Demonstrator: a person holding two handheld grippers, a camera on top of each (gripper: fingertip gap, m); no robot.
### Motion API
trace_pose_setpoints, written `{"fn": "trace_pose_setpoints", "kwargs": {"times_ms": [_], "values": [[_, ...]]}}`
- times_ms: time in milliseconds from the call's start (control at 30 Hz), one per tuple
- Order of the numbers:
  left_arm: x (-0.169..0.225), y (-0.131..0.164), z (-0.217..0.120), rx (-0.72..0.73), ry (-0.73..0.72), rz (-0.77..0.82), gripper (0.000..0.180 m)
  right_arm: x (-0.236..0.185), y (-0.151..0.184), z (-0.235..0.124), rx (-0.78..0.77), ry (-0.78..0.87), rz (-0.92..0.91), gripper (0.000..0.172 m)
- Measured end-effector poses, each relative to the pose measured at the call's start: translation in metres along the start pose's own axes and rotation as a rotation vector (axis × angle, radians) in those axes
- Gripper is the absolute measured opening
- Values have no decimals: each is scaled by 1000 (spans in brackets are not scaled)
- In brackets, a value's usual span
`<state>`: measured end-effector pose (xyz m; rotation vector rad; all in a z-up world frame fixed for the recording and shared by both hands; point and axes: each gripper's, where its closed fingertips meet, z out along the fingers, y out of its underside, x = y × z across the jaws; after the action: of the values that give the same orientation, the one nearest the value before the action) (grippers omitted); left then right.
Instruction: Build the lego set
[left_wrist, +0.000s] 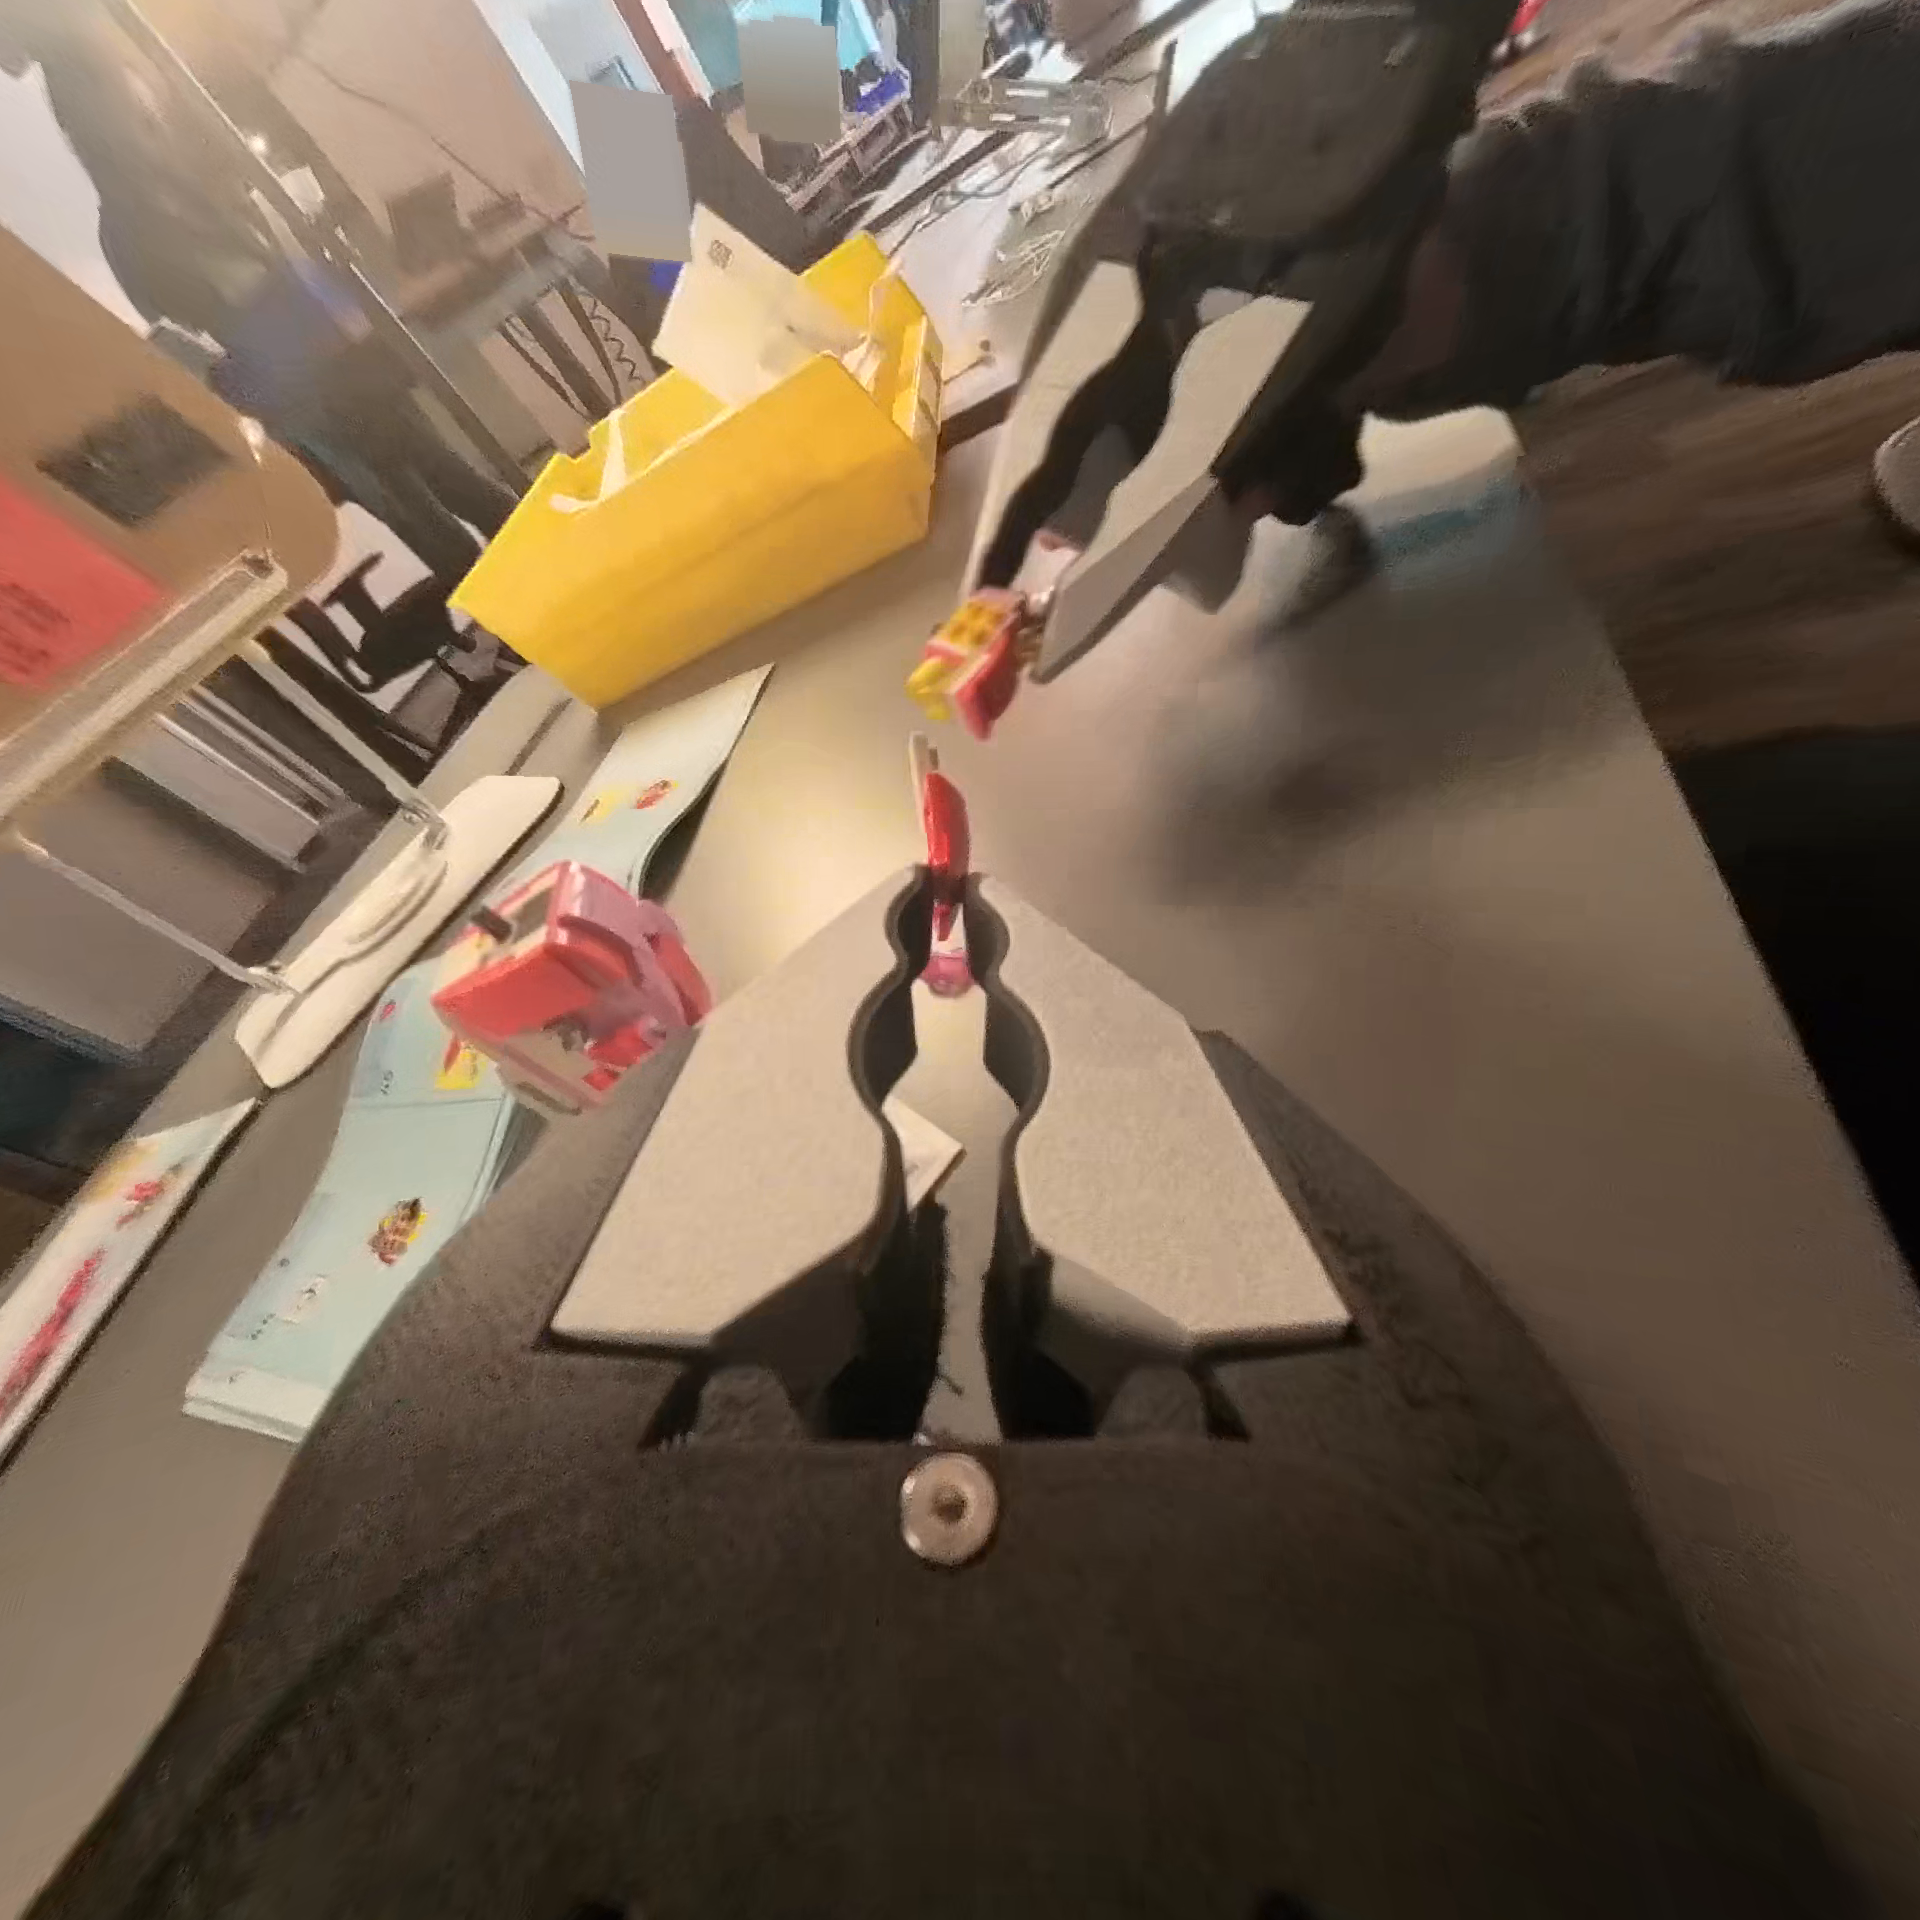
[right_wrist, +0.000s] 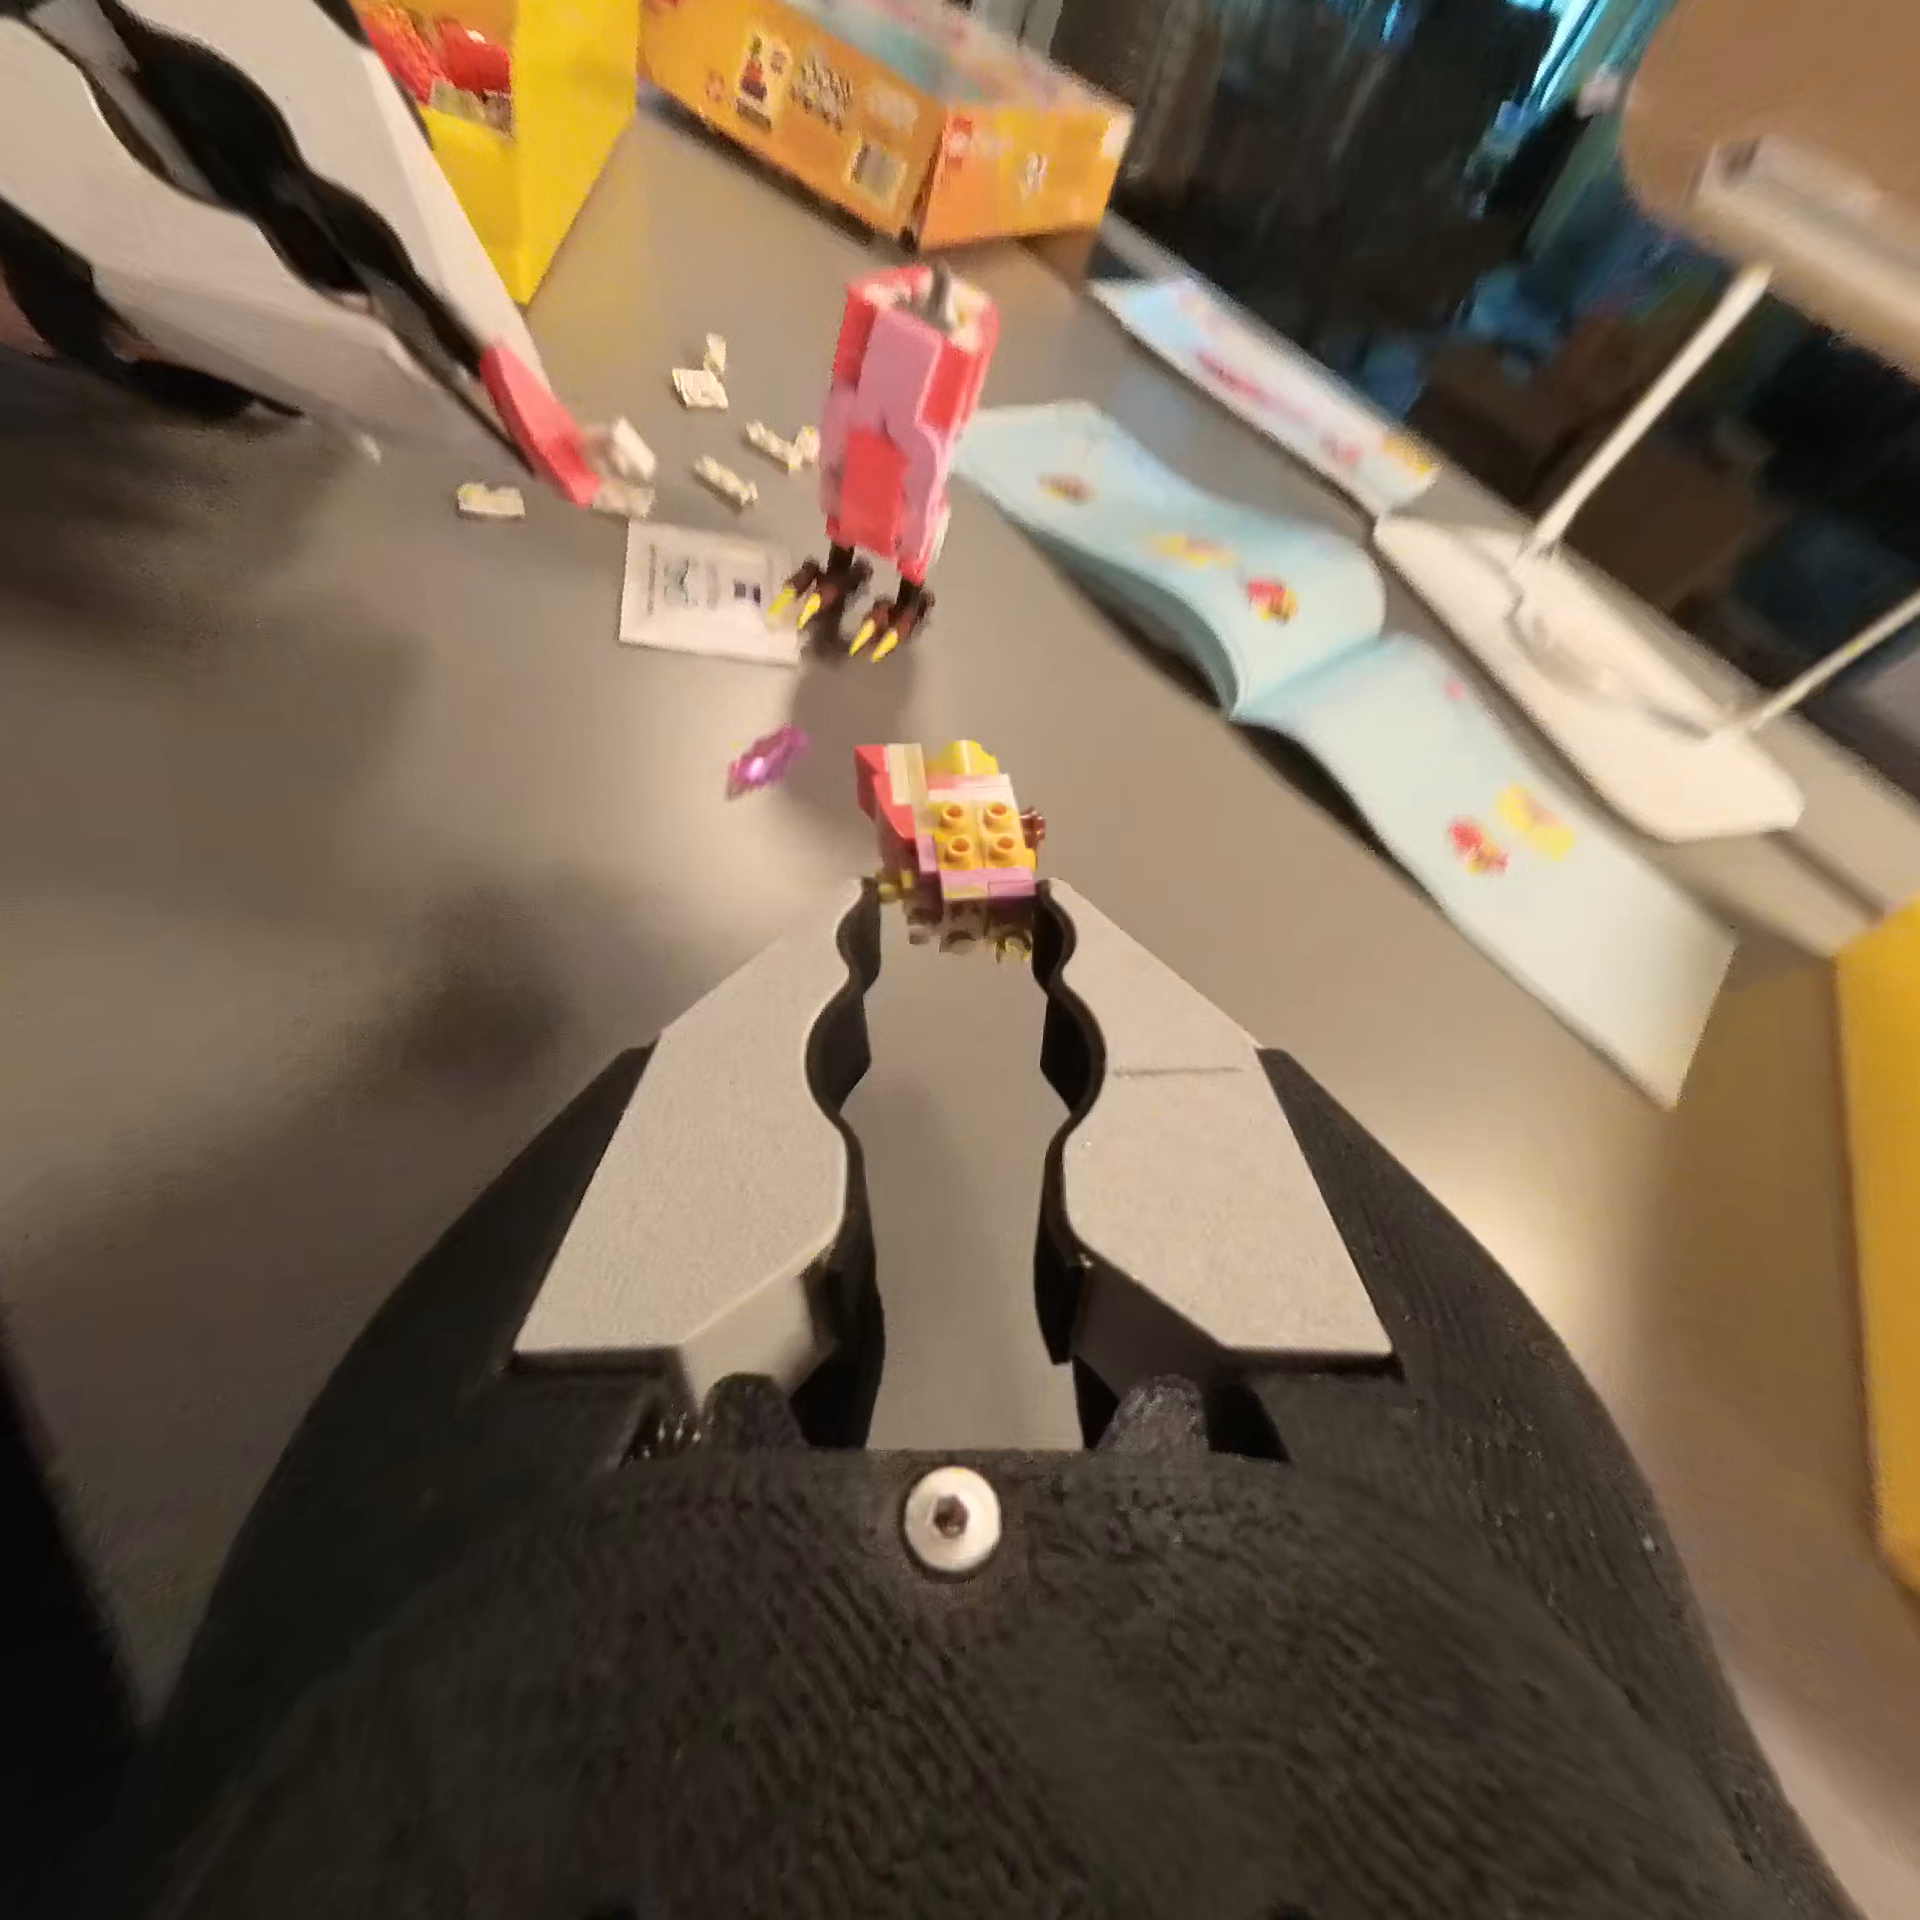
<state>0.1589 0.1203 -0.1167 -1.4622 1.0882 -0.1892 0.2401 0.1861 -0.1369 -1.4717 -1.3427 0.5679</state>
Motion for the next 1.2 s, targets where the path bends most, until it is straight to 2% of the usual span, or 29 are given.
{"fn": "trace_pose_setpoints", "kwargs": {"times_ms": [167, 267, 367, 500, 633, 800, 1067, 1200], "values": [[-4, 1, 13, -3, -3, 56, 3, 32, -41, 37, 176, 180, -201, 27], [-11, 3, 22, -3, -16, 137, 4, 55, -64, 48, 325, 305, -258, 27], [-21, 10, 34, -31, -35, 185, 4, 76, -72, 56, 390, 375, -236, 28], [-22, 9, 41, -9, 0, 173, 4, 103, -77, 66, 419, 457, -235, 27], [-22, 0, 33, 53, 18, 146, 4, 117, -80, 71, 418, 525, -262, 28], [-32, -7, 21, 117, 2, 50, 3, 114, -80, 63, 427, 540, -328, 28], [-55, -7, 13, 184, -31, -160, 3, 117, -76, 64, 415, 525, -315, 28], [-61, -5, 12, 192, -35, -212, 4, 116, -75, 63, 406, 525, -329, 28]]}}
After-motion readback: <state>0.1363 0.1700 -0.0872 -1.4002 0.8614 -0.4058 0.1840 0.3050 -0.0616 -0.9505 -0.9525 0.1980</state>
